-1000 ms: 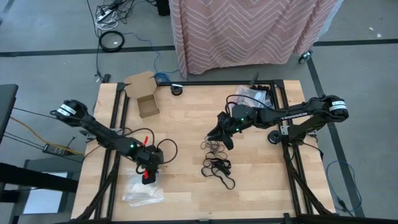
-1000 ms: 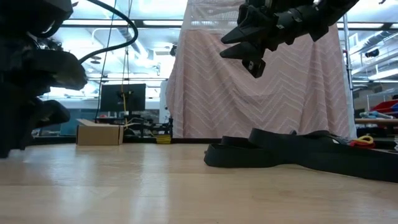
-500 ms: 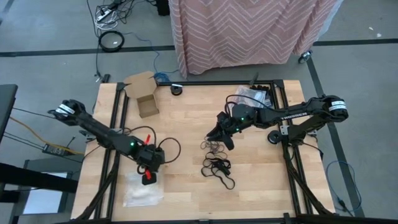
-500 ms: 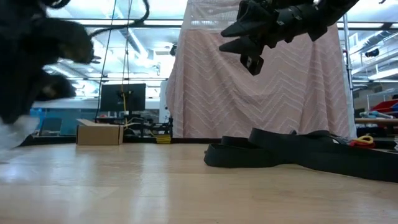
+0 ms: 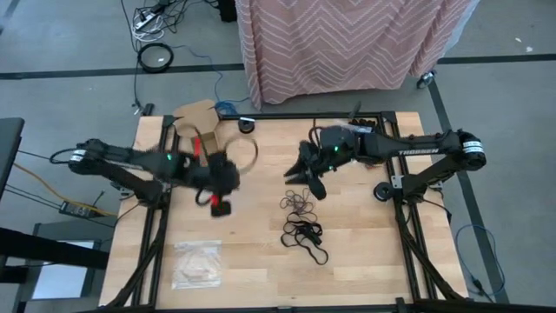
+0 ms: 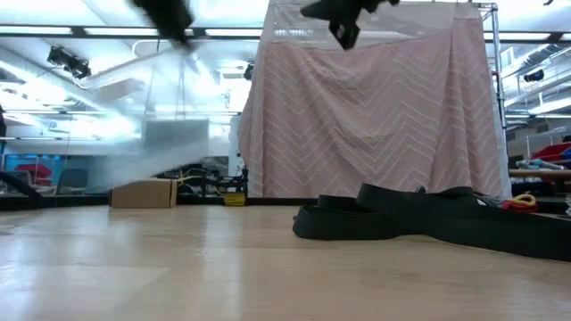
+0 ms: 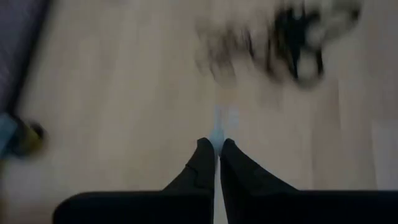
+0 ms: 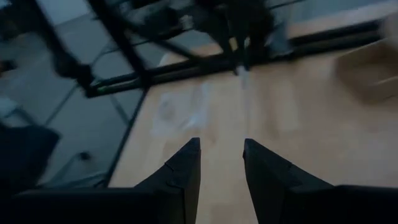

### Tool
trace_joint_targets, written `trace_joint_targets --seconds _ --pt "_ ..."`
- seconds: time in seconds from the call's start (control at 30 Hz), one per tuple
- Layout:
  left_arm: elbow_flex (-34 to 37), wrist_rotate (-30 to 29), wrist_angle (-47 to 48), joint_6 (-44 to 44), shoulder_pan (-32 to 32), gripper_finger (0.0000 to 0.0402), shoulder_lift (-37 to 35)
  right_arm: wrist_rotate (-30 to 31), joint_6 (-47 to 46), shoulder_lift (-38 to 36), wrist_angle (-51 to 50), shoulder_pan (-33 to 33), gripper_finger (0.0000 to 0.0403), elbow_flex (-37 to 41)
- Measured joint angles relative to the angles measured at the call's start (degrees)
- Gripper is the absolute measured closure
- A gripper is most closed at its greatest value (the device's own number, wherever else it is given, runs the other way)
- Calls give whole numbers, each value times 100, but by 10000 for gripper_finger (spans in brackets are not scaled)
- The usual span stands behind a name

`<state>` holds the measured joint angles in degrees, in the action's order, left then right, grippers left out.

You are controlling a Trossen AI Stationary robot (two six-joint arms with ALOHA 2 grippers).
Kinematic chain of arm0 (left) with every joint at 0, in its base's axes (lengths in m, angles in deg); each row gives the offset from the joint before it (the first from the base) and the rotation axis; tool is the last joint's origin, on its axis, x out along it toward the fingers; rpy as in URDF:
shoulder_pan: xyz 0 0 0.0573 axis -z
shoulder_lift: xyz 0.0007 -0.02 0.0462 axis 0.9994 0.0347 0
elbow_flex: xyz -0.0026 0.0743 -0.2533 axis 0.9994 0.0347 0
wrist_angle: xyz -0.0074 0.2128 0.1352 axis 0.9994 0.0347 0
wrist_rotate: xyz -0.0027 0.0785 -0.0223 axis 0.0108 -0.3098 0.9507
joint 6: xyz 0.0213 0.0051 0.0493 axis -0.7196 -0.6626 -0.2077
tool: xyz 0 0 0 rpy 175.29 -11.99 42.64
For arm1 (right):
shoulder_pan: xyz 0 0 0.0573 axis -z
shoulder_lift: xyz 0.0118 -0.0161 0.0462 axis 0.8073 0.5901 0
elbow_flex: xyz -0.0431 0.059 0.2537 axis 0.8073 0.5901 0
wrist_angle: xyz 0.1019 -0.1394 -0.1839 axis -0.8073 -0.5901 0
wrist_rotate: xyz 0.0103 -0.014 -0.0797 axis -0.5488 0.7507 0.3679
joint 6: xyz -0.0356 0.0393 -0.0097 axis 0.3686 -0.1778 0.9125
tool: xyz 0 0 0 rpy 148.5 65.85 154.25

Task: Sort rubber bands
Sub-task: Open the transparent zip bag

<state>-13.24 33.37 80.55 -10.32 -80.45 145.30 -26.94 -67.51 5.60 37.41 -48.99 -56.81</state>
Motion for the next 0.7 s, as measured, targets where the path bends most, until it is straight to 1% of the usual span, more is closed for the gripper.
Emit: trace_joint_targets --seconds 0.17,0.3,0.4,0.53,0.7 --pt "-802 78 -649 -829 -661 391 137 234 546 -2 -697 335 280 -726" --pt "-1388 411 -687 -1244 -989 391 473 254 779 -2 -984 621 262 -1047" --pt "-1695 604 -797 -1485 -1093 391 805 162 779 -2 -1046 804 246 -1140" --pt "-2096 649 -969 -1736 -1129 391 1276 -287 691 -2 -1043 955 229 -1140" --pt "-2569 630 -916 -1984 -1193 391 1802 -379 670 -2 -1026 955 230 -1140"
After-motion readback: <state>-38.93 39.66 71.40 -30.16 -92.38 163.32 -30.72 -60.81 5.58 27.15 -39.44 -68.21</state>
